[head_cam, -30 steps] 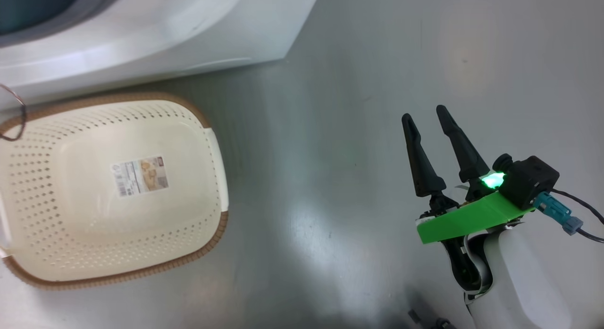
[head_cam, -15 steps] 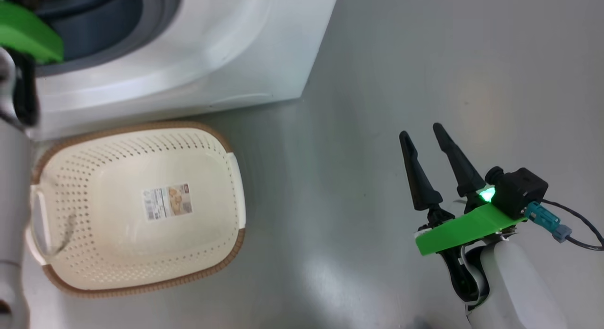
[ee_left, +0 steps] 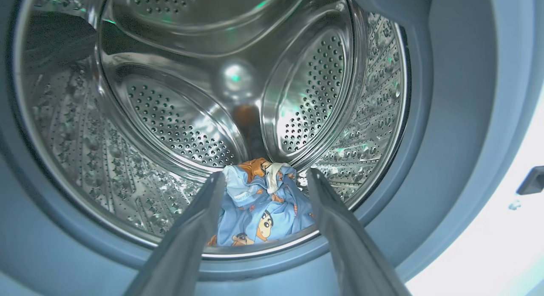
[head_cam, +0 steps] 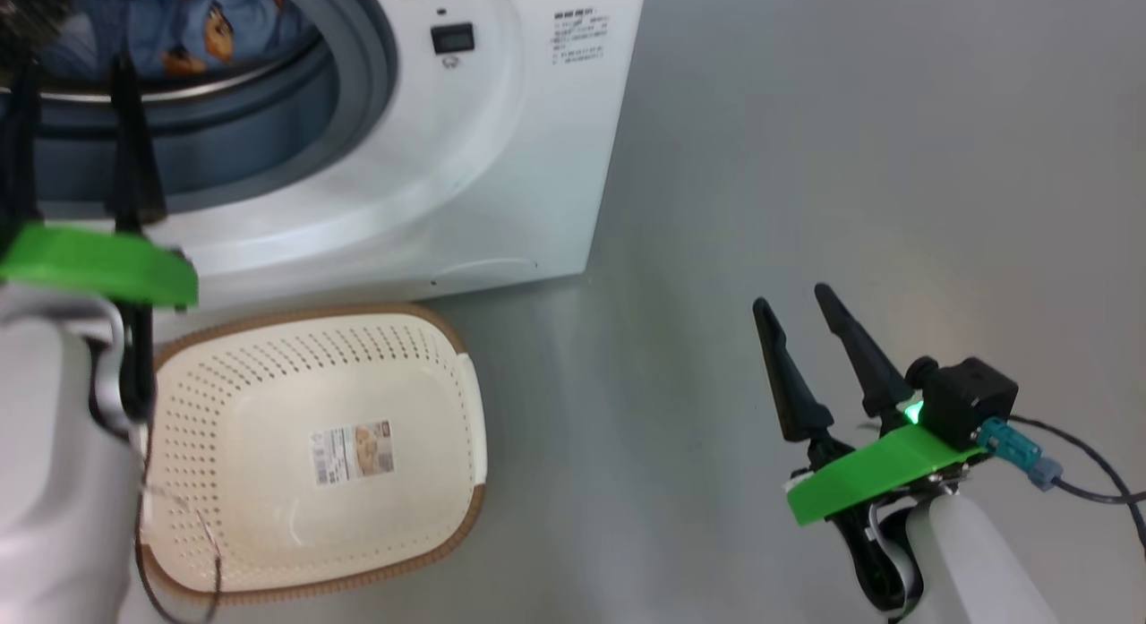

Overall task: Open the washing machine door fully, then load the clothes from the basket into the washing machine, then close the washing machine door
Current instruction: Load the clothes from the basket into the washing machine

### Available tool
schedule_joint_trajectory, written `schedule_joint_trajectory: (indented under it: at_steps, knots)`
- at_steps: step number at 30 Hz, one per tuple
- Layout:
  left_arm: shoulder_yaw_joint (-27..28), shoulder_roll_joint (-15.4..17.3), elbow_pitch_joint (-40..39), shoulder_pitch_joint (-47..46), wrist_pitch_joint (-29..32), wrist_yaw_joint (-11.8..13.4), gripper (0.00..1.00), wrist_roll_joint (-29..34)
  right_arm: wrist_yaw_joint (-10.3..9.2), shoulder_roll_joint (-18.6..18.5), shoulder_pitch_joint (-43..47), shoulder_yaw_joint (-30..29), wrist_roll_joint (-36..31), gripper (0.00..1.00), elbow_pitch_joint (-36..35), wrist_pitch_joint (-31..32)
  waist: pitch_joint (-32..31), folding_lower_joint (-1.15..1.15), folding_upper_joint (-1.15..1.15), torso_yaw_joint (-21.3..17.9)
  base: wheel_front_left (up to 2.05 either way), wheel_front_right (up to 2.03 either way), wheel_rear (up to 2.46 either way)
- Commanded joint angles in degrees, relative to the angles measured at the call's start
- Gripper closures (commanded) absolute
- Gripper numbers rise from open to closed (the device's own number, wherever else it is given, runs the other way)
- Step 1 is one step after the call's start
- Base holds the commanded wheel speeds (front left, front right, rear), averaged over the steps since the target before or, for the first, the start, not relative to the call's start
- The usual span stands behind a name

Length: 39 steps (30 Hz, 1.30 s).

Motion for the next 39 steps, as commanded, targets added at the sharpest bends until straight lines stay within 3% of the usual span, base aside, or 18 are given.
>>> schedule_joint_trajectory:
  at_steps: [1, 13, 25, 39]
  knots:
    - [2.98, 2.09, -3.92, 3.32, -0.28, 0.97, 0.0, 0.58, 0.36, 0.36, 1.93, 1.5, -0.48, 0.0, -0.79, -0.68, -3.01, 0.0, 0.0, 0.28, 0.0, 0.0, 0.0]
    - [10.7, -3.24, -19.25, 24.91, -0.28, 3.35, 0.0, 5.41, 0.36, 0.36, 4.09, 2.26, -1.42, 0.0, 0.05, -0.68, -9.66, 0.0, 0.0, 0.34, 0.0, 0.0, 0.0]
    - [14.82, -9.81, -25.92, 40.02, -0.28, 1.86, 0.0, 9.41, 0.36, 0.36, 7.1, 1.34, -2.03, 0.0, -0.53, -0.68, -15.63, 0.0, 0.0, 1.68, 0.0, 0.0, 0.0]
    - [16.52, -12.94, -31.05, 50.76, -0.28, 1.0, 0.0, 13.01, 0.36, 0.36, 9.09, 1.56, -4.05, 0.0, -0.43, -0.68, -19.7, 0.0, 0.0, 2.25, 0.0, 0.0, 0.0]
